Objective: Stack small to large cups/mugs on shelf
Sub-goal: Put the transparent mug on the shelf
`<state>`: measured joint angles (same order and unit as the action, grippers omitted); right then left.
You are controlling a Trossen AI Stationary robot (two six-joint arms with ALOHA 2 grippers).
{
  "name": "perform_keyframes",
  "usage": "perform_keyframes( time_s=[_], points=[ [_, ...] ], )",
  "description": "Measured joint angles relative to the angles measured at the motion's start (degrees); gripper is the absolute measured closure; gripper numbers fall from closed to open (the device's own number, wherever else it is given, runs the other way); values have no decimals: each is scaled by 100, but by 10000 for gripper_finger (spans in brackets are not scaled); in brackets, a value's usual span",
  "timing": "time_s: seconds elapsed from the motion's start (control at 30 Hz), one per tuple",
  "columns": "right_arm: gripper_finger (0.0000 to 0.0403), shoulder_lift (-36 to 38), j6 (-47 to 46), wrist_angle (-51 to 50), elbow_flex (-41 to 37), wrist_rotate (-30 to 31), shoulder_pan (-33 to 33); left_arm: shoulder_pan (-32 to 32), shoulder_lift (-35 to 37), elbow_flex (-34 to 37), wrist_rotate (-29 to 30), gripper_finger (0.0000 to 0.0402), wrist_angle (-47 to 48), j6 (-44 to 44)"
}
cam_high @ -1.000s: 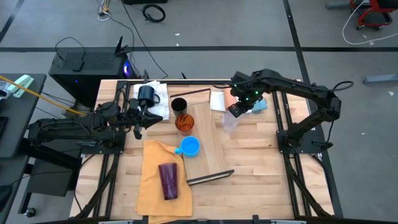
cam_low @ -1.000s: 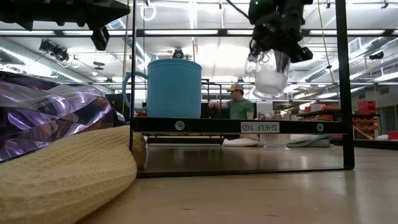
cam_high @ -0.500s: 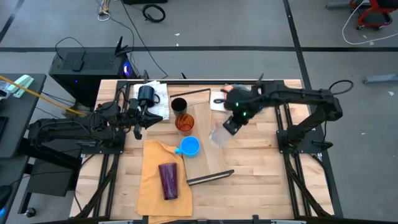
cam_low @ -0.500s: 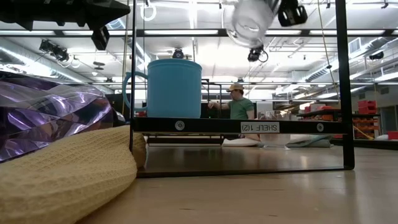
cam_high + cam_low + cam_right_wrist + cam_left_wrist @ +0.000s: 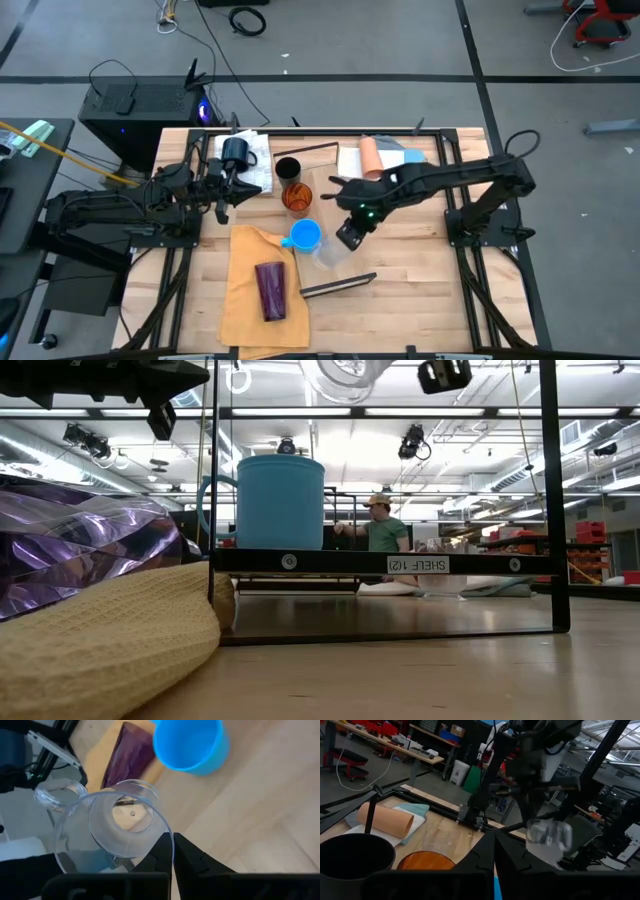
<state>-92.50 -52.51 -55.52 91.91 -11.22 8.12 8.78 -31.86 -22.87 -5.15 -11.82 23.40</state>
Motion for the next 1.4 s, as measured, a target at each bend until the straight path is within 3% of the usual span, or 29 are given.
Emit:
perform_keyframes(
  time_s=[0.27,0.67,0.97,1.4],
  points=[
    [392,-692,359,-67,951,-4,22,0,0,0,0,374,5,0],
    [392,-1889,755,-1648,2780,235,122,0,0,0,0,385,20,-9],
    [392,-2097,420,-2004,2822,516,277,0,0,0,-2,370,18,-16],
    [396,-2299,55,-1939,2823,817,341,0,0,0,-4,385,27,-70]
  ],
)
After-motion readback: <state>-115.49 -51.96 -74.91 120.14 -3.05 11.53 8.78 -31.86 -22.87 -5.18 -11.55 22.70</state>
